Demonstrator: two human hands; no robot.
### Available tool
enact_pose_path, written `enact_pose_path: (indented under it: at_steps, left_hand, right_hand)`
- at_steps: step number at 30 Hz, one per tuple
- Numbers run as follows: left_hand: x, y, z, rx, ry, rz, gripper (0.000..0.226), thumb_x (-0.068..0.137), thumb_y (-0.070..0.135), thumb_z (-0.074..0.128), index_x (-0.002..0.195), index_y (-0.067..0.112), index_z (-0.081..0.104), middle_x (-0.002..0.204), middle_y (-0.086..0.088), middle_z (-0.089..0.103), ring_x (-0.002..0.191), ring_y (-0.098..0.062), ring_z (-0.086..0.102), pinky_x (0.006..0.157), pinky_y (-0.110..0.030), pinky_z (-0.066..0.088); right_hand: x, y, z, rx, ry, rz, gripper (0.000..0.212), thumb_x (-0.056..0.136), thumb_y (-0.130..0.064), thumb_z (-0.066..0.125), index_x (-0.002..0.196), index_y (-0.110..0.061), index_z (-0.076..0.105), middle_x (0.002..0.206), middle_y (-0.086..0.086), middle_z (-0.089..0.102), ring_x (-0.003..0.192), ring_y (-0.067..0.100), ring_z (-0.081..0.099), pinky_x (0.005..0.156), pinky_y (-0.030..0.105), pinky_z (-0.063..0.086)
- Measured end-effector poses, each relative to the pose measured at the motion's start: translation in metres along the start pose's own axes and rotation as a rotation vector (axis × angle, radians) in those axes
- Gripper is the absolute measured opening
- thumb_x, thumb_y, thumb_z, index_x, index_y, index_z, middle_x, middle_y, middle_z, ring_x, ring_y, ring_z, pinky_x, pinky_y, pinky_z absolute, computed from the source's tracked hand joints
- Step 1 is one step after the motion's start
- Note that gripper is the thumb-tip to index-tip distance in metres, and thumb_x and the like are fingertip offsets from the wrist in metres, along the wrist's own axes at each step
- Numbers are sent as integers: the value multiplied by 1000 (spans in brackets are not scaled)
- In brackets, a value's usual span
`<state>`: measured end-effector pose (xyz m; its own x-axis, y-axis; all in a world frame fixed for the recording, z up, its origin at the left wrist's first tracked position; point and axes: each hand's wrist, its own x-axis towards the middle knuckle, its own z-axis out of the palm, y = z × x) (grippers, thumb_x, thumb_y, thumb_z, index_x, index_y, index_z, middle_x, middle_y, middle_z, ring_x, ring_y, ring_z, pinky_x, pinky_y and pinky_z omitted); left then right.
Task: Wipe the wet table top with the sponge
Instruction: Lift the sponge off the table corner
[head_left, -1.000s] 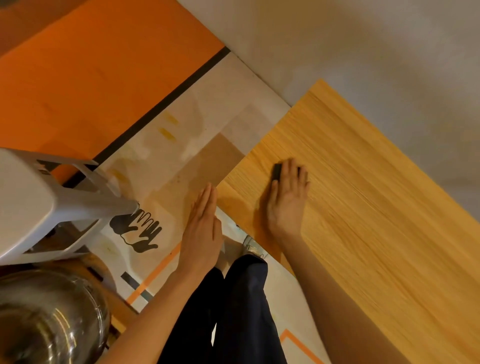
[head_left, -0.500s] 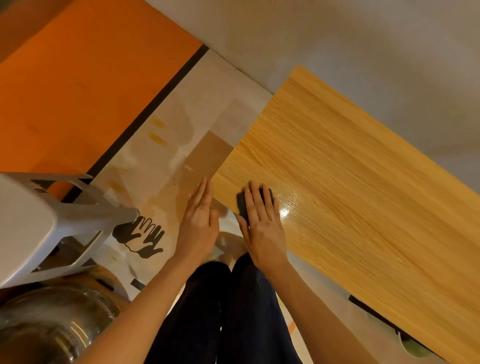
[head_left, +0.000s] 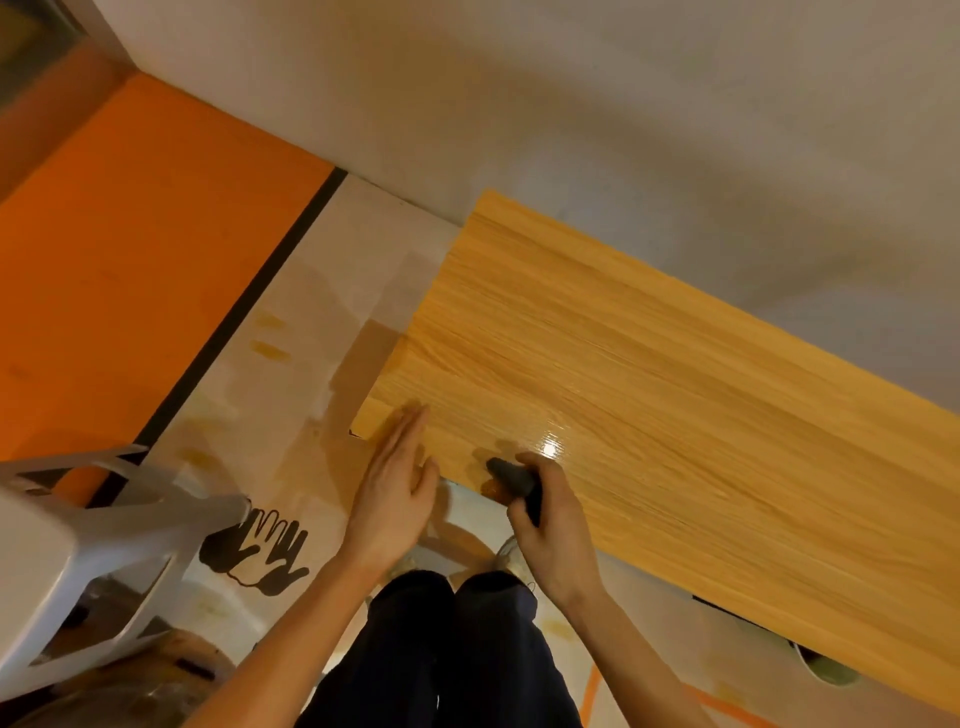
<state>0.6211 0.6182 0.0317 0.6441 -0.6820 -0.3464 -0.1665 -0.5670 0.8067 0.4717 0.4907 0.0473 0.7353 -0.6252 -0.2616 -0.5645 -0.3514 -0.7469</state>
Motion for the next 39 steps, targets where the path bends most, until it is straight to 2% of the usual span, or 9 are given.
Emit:
enact_pose_path:
  at_steps: [2,5,8,11,14,19,25,33,39]
  left_hand:
    - [2,18,8,-111,-145,18,58,105,27,50,158,35,27,160,25,20,148,7,15,119,-17,20]
    - [9,31,25,-212,-222,0,54,101,30,60,151,41,40,154,21,39,142,4,35,113,-15,34]
    - [13,39,39,-273,-153,-62,51,97,19,65,135,47,47,125,9,62,120,-5,59,95,-13,49]
    - [14,47,49,-233,9,-104,48,96,13,66,130,42,48,108,8,62,100,-2,63,76,-6,49]
    - [14,47,54,-149,109,-124,35,97,15,65,119,36,49,105,7,58,92,-2,62,70,-11,51]
    - [14,36,64,150,129,-79,15,99,20,59,109,31,57,113,11,52,91,-7,60,76,-32,55]
    - [15,35,70,255,199,-58,18,98,19,61,112,29,65,114,12,52,100,-14,61,79,-39,56]
    - [9,42,79,444,100,18,41,93,14,67,133,11,63,135,0,52,124,-17,54,97,-25,49]
    - [5,59,89,505,-6,-139,60,100,22,57,155,11,36,160,-5,25,147,-20,30,114,-29,36]
  right_hand:
    - [12,-9,-18,217,-66,127,34,88,-9,58,115,-27,48,95,-2,65,75,6,58,69,25,49]
    - [37,-11,-38,339,-246,199,15,89,-13,58,101,-22,61,93,7,67,82,19,62,76,41,52]
    - [55,-7,-47,316,-365,235,20,93,-20,57,111,-22,67,106,2,68,96,21,63,81,30,50]
    - [64,-2,-48,300,-307,287,35,89,-19,65,123,-23,56,104,-5,61,89,13,60,67,13,47]
    - [65,5,-39,302,-213,301,34,86,-11,67,116,-15,52,98,1,58,80,15,55,57,12,43]
    - [55,18,-17,9,-48,111,27,91,-15,63,118,-14,65,116,2,58,104,16,57,81,16,38]
    - [20,35,-7,-166,189,-101,23,90,-13,53,108,-14,68,102,0,56,91,20,56,76,34,51]
    - [12,54,-22,-488,-185,-211,58,76,-24,42,131,-13,58,132,4,56,122,23,52,98,39,51]
    - [9,57,-59,-356,-408,-265,65,90,-34,45,152,-22,30,163,-4,7,150,18,5,119,31,-1]
